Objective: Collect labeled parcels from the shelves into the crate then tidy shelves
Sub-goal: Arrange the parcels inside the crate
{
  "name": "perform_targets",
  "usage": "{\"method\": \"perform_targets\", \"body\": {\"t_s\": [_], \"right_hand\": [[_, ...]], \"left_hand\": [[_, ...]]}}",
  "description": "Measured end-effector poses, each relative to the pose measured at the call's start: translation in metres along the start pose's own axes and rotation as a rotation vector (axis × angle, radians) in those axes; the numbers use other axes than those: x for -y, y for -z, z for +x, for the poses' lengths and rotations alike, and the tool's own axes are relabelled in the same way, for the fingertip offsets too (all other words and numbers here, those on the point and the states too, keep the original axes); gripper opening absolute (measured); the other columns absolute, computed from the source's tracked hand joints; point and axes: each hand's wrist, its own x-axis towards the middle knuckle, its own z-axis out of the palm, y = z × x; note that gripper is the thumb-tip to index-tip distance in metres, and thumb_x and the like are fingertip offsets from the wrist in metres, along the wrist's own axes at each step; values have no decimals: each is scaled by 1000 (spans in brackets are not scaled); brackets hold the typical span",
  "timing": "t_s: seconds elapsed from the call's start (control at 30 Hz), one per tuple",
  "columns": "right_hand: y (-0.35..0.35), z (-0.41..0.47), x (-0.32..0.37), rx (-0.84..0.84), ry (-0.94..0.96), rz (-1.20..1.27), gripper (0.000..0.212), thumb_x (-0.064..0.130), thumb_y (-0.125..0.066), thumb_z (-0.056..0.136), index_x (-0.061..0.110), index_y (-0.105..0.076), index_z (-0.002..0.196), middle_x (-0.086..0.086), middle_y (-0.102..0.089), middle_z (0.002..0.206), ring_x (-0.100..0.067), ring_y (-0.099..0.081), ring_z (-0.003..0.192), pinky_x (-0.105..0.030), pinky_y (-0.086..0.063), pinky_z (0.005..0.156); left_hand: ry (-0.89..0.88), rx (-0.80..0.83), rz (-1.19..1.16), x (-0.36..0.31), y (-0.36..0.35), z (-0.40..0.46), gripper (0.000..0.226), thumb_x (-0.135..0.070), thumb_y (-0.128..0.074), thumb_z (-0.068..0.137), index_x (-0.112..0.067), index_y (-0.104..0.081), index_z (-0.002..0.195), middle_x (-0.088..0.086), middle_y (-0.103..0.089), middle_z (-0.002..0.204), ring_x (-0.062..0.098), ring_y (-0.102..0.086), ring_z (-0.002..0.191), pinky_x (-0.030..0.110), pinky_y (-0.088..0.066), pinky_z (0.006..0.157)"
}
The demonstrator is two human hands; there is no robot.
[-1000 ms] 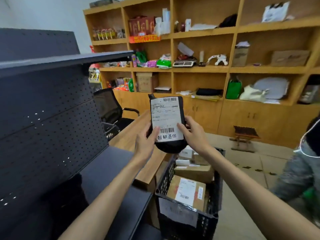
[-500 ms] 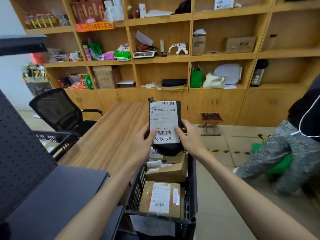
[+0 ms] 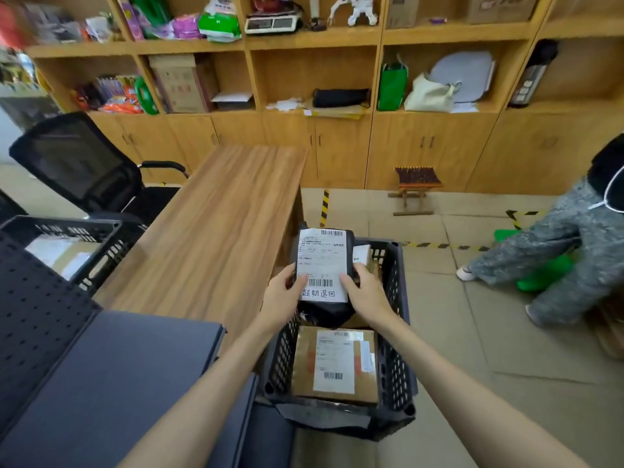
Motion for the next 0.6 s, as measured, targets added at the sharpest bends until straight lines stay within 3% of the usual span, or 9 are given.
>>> {"method": "perform_targets", "body": {"t_s": [0.1, 0.3, 0.5, 0.6], "right_hand": [[-24, 6, -19, 45, -101, 63, 19, 28, -47, 103, 22, -49, 121, 8, -62, 115, -3, -62, 100, -20, -55, 79], [-58, 26, -62, 107, -263, 54, 35, 27, -44, 103, 20, -49, 137, 4, -60, 130, -15, -59, 115, -34, -50, 98], [-71, 59, -83, 174, -362, 22, 37, 26, -42, 104, 16, -48, 139, 0, -57, 135, -18, -56, 120, -31, -47, 97], [-75, 74, -94, 201, -393, 13, 36, 25, -42, 104, 15, -48, 138, -3, -58, 136, -20, -57, 118, -37, -49, 99]], "left_hand": [[58, 37, 44, 33, 5, 12, 31, -21, -55, 102, -17, -61, 133, -8, -71, 120, 9, -68, 110, 33, -57, 93], [230, 76, 65, 85, 5, 30, 26, -16, -56, 101, -15, -64, 127, -5, -72, 117, 12, -69, 107, 31, -57, 90], [312, 57, 104, 110, 5, 53, 28, -16, -57, 101, -16, -64, 128, -6, -72, 115, 7, -68, 102, 15, -54, 78], [365, 57, 111, 121, 0, 64, 27, -15, -57, 101, -17, -64, 128, -4, -72, 115, 7, -68, 101, 13, -53, 74]]}}
